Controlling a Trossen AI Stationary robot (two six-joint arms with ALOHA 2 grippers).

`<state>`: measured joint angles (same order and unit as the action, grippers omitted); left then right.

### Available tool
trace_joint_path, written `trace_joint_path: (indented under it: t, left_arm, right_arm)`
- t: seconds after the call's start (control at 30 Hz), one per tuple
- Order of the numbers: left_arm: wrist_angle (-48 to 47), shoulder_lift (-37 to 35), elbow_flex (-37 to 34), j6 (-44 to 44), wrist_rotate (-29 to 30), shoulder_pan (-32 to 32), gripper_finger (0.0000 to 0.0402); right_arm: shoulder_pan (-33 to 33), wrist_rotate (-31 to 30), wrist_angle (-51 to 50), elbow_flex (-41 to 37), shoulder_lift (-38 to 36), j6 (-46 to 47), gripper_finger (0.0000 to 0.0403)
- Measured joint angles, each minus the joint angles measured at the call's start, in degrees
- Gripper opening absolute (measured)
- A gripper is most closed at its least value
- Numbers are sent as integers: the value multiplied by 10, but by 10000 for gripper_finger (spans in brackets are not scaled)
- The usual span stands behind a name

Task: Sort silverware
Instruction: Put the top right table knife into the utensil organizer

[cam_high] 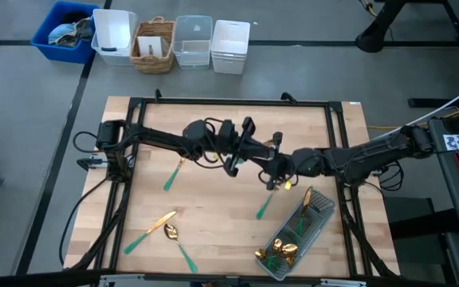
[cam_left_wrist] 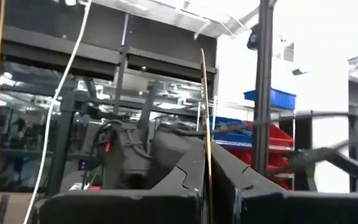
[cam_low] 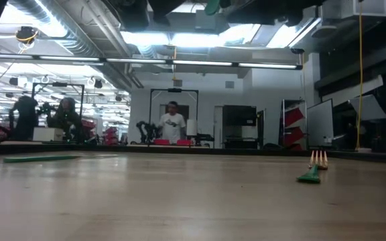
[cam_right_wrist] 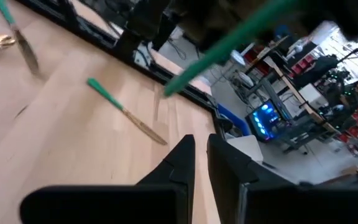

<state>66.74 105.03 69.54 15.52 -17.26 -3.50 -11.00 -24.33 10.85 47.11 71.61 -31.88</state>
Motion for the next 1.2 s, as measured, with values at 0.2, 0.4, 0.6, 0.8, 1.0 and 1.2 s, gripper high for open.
trace_joint_path:
  t: [0.2,0.4,0.6,0.8,1.0,1.2]
  left_arm:
    - [24,0,0,-38,-3,10,0]
    - [36,0,0,-35,-8,0,0]
    - [83,0,0,-20,-8,-29,0]
    - [53,0,0,-22,-7,-53,0]
    - [23,0,0,26,-6,-53,0]
    - [-20,0,0,40,-4,-51,0]
  right_arm:
    - [37,83,33,0,0,-19,44]
    - [43,123,19,0,0,-34,44]
    - [26,135,-26,0,0,-29,44]
    - [-9,136,-13,0,0,-75,44]
    - [-9,148,13,0,0,-159,44]
    - [-10,149,56,0,0,-260,44]
